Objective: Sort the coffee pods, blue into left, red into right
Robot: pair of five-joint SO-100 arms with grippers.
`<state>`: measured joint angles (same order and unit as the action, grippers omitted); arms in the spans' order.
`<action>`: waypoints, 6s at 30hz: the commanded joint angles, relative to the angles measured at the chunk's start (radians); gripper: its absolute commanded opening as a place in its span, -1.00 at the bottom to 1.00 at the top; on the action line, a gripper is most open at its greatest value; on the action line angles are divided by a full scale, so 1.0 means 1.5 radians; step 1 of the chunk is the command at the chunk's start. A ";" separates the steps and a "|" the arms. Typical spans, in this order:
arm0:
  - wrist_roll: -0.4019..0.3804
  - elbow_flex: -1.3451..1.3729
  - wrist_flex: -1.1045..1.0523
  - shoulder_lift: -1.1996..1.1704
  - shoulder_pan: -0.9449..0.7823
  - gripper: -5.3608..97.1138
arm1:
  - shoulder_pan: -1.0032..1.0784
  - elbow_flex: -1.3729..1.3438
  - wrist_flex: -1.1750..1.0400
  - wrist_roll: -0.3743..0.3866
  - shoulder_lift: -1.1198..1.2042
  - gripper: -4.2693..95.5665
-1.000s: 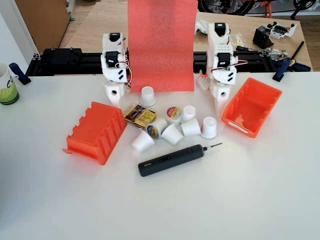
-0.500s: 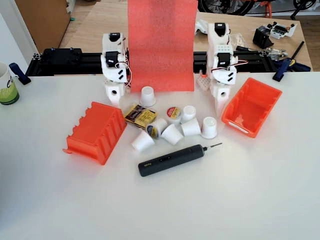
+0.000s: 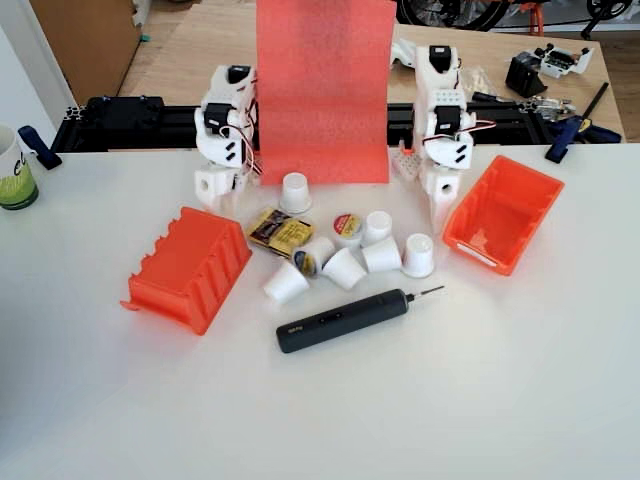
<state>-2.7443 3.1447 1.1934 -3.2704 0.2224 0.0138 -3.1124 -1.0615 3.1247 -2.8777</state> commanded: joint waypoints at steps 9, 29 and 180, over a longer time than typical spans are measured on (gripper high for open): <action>0.019 0.025 -0.002 0.000 0.011 -0.66 | 0.017 -0.012 -0.015 0.003 0.009 -0.91; 0.035 0.025 0.014 -0.033 -0.260 -0.71 | 0.017 -0.012 -0.005 -0.007 0.007 -0.96; -0.146 -0.750 0.071 0.607 0.003 -0.62 | 0.682 1.605 -0.123 -1.040 1.160 -0.23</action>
<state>-2.9851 2.0617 1.2885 -2.3577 0.2838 0.9725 -0.8376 -1.2164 1.5754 -1.1183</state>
